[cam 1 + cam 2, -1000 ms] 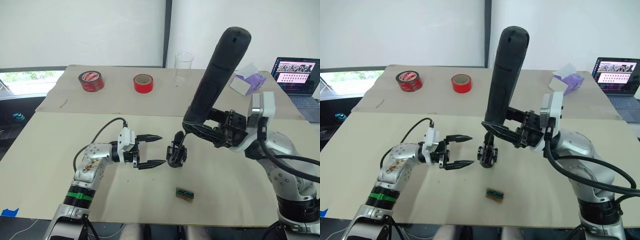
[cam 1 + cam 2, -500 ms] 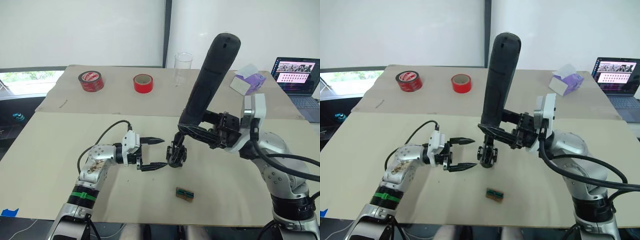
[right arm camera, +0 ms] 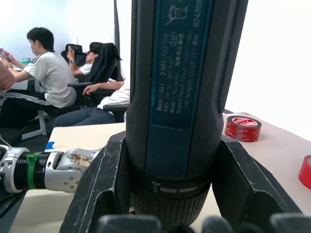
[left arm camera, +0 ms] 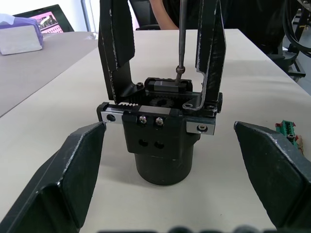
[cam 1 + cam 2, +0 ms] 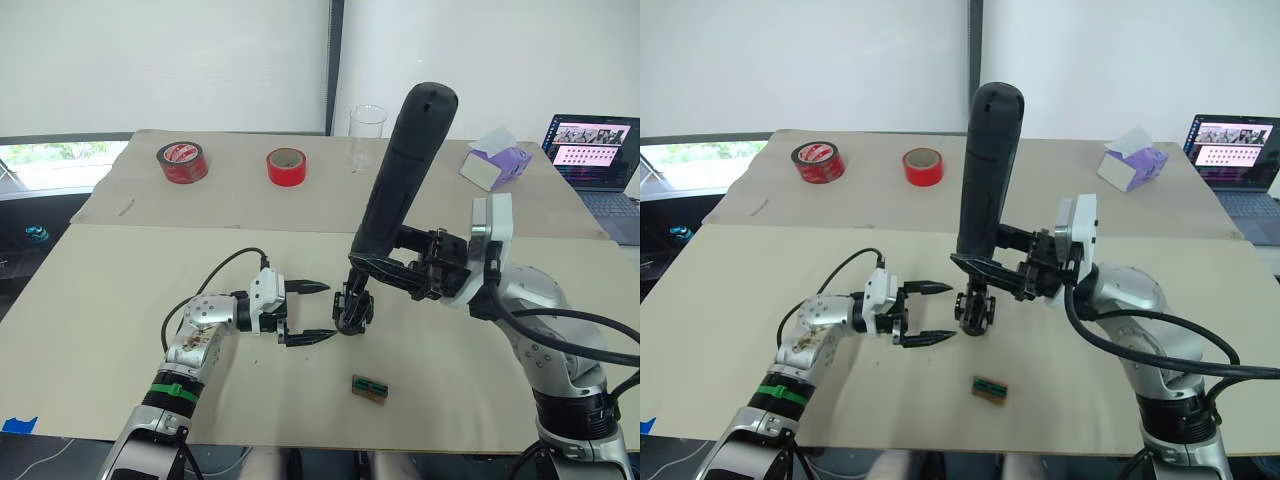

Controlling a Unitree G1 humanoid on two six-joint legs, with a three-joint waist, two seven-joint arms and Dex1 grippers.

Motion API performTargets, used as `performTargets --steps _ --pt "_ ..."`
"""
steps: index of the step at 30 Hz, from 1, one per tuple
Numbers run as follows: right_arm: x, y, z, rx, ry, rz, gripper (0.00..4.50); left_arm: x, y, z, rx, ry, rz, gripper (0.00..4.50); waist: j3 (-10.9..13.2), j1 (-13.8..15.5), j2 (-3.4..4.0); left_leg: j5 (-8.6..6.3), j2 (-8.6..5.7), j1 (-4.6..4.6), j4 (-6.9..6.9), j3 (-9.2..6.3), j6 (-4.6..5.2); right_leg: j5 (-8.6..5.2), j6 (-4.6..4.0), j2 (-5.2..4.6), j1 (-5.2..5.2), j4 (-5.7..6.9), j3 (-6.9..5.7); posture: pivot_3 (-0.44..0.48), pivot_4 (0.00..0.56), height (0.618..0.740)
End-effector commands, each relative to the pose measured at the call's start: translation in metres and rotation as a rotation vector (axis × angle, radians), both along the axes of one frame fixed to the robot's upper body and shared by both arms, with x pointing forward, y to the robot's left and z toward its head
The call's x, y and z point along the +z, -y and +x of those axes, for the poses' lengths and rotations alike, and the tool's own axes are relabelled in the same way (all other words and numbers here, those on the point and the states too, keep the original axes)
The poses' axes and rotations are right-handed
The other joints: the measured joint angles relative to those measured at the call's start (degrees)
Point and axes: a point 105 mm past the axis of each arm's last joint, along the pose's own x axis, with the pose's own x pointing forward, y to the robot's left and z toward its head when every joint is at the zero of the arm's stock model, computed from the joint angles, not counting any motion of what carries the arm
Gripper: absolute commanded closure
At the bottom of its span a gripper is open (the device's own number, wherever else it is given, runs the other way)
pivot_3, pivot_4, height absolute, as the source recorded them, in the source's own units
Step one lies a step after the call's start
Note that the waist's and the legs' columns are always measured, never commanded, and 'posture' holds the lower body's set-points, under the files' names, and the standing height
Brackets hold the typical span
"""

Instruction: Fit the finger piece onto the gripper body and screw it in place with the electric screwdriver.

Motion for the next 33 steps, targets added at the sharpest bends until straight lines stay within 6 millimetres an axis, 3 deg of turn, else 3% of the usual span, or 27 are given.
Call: performTargets --steps 1,33 --pt "0.016 -0.002 -0.005 0.023 0.077 0.022 2.59 0.006 0.003 0.001 -0.011 0.040 -0.003 0.00 0.00 0.00 0.00 0.00 0.00 0.00 0.00 0.00 0.00 0.00 0.00 0.00 0.00 0.00 0.00 0.000 0.150 0.740" --pt "0.009 -0.003 -0.006 0.025 0.050 -0.003 2.59 0.006 0.020 0.003 -0.016 0.038 0.013 0.00 0.00 -0.01 0.00 -0.01 0.00 -0.01 0.01 0.00 0.01 0.01 0.00 -0.01 0.00 0.00 -0.02 0.000 0.150 0.740"
